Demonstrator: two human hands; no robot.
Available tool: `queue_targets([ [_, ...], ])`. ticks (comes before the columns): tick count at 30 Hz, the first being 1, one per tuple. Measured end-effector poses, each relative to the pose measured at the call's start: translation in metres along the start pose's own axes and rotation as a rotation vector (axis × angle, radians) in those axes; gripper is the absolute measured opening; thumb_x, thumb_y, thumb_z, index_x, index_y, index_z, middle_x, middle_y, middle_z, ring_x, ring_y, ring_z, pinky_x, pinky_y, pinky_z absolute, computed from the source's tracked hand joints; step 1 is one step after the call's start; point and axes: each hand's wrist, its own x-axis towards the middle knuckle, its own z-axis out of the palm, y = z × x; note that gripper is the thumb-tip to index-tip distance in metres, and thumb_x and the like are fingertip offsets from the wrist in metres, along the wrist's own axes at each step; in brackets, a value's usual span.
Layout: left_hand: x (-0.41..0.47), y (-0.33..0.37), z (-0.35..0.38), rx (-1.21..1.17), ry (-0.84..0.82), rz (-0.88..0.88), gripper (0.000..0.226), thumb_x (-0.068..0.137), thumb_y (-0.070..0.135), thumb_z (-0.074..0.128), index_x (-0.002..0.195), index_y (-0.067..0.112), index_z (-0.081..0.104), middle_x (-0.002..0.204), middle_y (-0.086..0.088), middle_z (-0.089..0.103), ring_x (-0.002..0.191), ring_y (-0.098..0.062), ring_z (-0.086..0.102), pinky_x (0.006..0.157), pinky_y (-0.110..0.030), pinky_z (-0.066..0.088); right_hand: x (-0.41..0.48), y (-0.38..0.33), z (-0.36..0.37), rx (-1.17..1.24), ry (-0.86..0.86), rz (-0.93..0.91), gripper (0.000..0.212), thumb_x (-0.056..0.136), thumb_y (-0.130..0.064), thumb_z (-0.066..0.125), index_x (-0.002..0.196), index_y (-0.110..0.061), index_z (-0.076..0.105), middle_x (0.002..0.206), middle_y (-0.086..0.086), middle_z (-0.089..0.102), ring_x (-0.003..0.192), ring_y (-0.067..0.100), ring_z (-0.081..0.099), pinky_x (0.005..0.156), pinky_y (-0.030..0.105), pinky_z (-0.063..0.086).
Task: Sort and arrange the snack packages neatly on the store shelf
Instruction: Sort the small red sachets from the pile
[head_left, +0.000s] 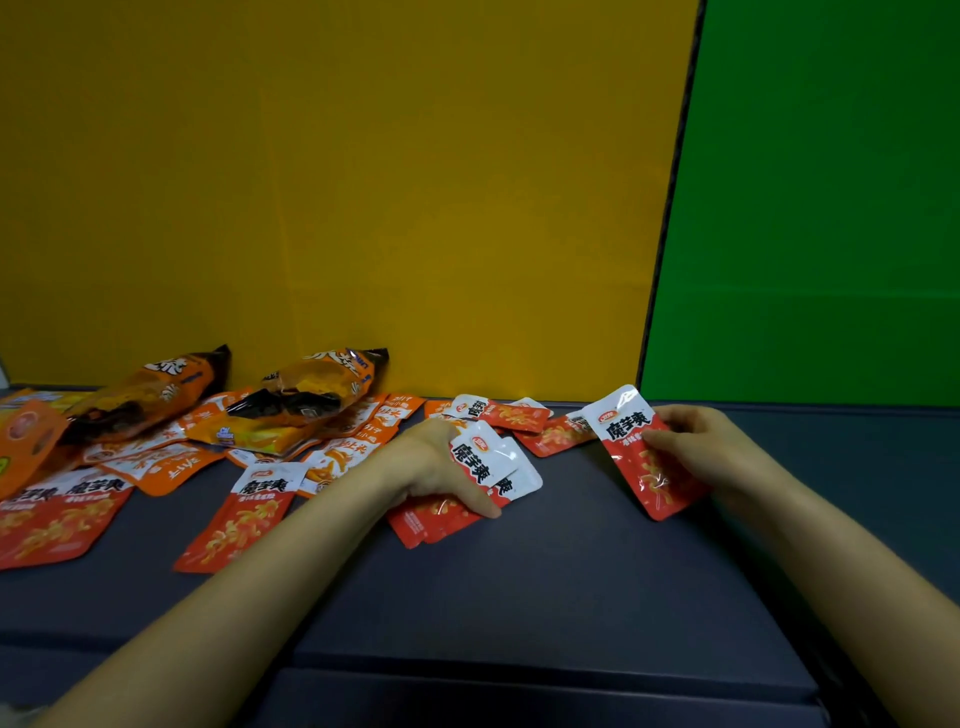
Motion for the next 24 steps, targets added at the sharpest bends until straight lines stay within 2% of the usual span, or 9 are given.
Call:
queue_targets([
  [4,0.003,-0.006,-0.003,-0.234,-0.041,0.019,0.086,0.037,0.036,0.093,0.115,0.015,0.063,0.111,-0.007,0.070,0.098,-0.025,0.067,0.091,-0.042,0.053,0.001,0.001,-0.009,0.018,-0.004,-0.020,0.015,0.094,-0.004,0.049,0.102,-0.011,0.060,0.081,0.008,0.062,0.062,0.017,0.053,0.057,0.027,0.042],
  [8,0.010,-0.008,-0.008,-0.328,-0.071,-0.004,0.099,0.023,0.038,0.091,0.115,0.015,0.063,0.103,-0.008,0.072,0.093,-0.028,0.069,0.088,-0.047,0.054,0.006,0.004,-0.019,0.037,0.002,-0.017,0.015,0.094,-0.004,0.050,0.101,-0.012,0.060,0.078,0.005,0.063,0.063,0.016,0.055,0.058,0.027,0.044],
  [10,0.011,-0.006,-0.005,-0.250,-0.028,0.003,0.092,0.030,0.036,0.093,0.115,0.016,0.063,0.105,-0.006,0.071,0.095,-0.026,0.068,0.089,-0.044,0.054,0.010,0.006,-0.024,0.037,-0.002,-0.016,0.015,0.094,-0.005,0.051,0.103,-0.013,0.060,0.080,0.004,0.065,0.065,0.016,0.057,0.059,0.027,0.045],
  [12,0.010,0.000,0.000,-0.123,0.018,0.043,0.074,0.044,0.032,0.093,0.110,0.015,0.064,0.105,0.000,0.070,0.096,-0.020,0.066,0.090,-0.036,0.053,0.013,0.008,-0.028,0.031,-0.010,-0.021,0.016,0.094,-0.006,0.051,0.105,-0.013,0.061,0.083,0.004,0.066,0.066,0.016,0.059,0.060,0.027,0.046],
  [14,0.006,0.012,0.002,0.009,0.023,0.095,0.053,0.053,0.030,0.090,0.098,0.018,0.064,0.095,0.008,0.067,0.092,-0.014,0.063,0.082,-0.025,0.049,0.016,0.009,-0.030,0.019,-0.024,-0.032,0.017,0.094,-0.006,0.051,0.106,-0.013,0.061,0.086,0.006,0.067,0.068,0.017,0.059,0.062,0.027,0.047],
  [17,0.000,0.023,0.003,0.045,0.024,0.118,0.038,0.056,0.027,0.089,0.084,0.019,0.064,0.082,0.009,0.066,0.083,-0.014,0.065,0.073,-0.025,0.050,0.018,0.008,-0.033,0.013,-0.049,-0.045,0.017,0.094,-0.007,0.051,0.107,-0.013,0.061,0.090,0.007,0.067,0.069,0.017,0.060,0.062,0.027,0.047],
  [20,0.004,0.017,0.003,-0.324,0.036,0.070,0.027,0.062,0.015,0.085,0.083,0.017,0.069,0.072,0.004,0.072,0.065,-0.012,0.068,0.064,-0.023,0.055,0.019,0.008,-0.035,0.024,-0.059,-0.055,0.018,0.094,-0.006,0.051,0.108,-0.013,0.060,0.088,0.007,0.066,0.069,0.018,0.059,0.064,0.028,0.047],
  [24,0.021,0.017,0.006,-0.823,0.123,0.012,0.015,0.076,0.005,0.073,0.086,0.013,0.067,0.057,0.003,0.070,0.047,-0.009,0.065,0.051,-0.022,0.054,0.015,0.007,-0.035,0.037,-0.081,-0.049,0.018,0.094,-0.006,0.051,0.109,-0.013,0.059,0.092,0.010,0.066,0.069,0.019,0.059,0.063,0.028,0.047],
])
